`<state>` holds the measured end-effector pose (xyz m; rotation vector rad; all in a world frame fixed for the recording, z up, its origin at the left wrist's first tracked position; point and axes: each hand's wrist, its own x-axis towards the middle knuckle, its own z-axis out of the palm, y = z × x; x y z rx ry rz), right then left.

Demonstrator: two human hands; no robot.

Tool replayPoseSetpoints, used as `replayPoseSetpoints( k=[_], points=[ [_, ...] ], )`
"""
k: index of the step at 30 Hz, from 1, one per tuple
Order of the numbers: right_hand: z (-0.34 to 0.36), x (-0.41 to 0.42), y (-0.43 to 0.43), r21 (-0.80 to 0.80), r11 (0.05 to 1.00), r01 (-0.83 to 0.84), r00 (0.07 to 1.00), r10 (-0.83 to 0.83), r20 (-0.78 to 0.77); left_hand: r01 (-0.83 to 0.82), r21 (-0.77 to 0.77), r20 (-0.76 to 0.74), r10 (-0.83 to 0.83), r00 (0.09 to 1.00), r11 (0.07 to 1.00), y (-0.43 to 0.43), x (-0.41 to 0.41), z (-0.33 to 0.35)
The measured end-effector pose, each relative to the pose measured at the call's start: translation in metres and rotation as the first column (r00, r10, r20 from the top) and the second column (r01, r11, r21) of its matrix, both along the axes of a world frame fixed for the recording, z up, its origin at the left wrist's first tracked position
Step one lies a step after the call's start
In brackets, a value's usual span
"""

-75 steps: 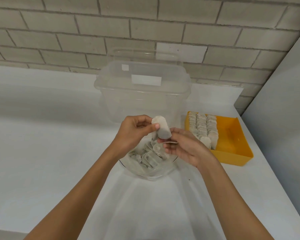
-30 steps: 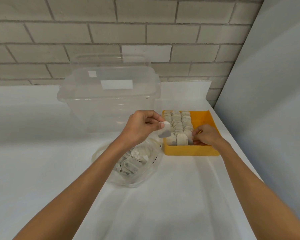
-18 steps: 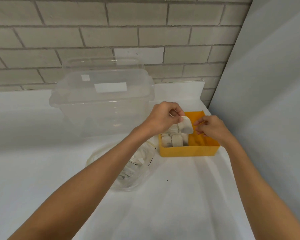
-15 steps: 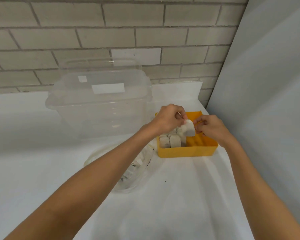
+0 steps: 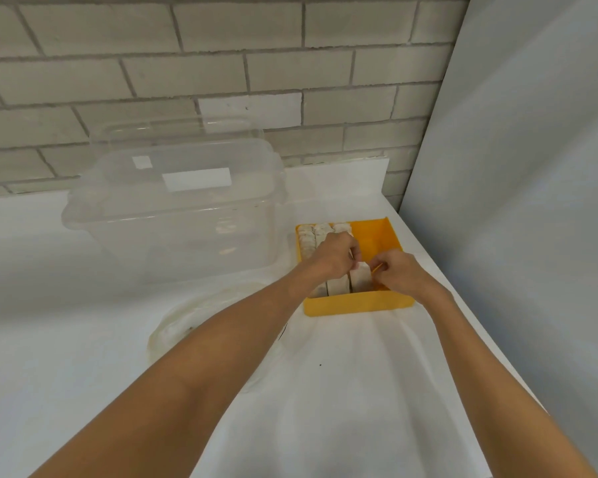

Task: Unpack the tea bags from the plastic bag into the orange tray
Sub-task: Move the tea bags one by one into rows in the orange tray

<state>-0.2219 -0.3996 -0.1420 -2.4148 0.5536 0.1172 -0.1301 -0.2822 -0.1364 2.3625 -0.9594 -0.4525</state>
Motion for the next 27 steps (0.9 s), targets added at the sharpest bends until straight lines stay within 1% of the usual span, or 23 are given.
replayPoseSetpoints(
  k=[6, 10, 14, 17, 22, 27],
  points=[
    [-0.005, 0.005, 0.006, -0.056, 0.998, -0.028, 0.997, 0.024, -0.070, 0.021, 0.030, 0.033, -0.022, 0.999, 0.999, 0.001, 0.001, -0.009],
    [-0.005, 0.009, 0.011, -0.053, 0.998, -0.046, 0.997, 0.043, -0.067, 0.007, 0.070, 0.079, -0.013, 0.997, 0.998, 0.003, 0.004, -0.006],
    [-0.007, 0.013, 0.013, -0.038, 0.999, -0.038, 0.995, 0.035, -0.090, 0.004, 0.091, 0.068, -0.010, 0.998, 0.996, 0.007, 0.008, -0.007],
    [-0.007, 0.013, 0.012, -0.027, 1.000, -0.013, 0.996, 0.010, -0.088, -0.017, 0.039, 0.045, 0.016, 0.999, 0.999, 0.011, 0.012, -0.003],
    [-0.004, 0.011, 0.006, 0.006, 1.000, 0.014, 0.999, -0.014, -0.053, -0.039, -0.134, 0.021, 0.042, 0.999, 0.990, 0.031, 0.020, 0.016],
    [0.000, 0.013, 0.007, -0.032, 0.999, 0.000, 0.997, 0.003, 0.083, -0.053, -0.253, -0.006, 0.053, 0.999, 0.966, 0.059, 0.016, 0.034]
  ],
)
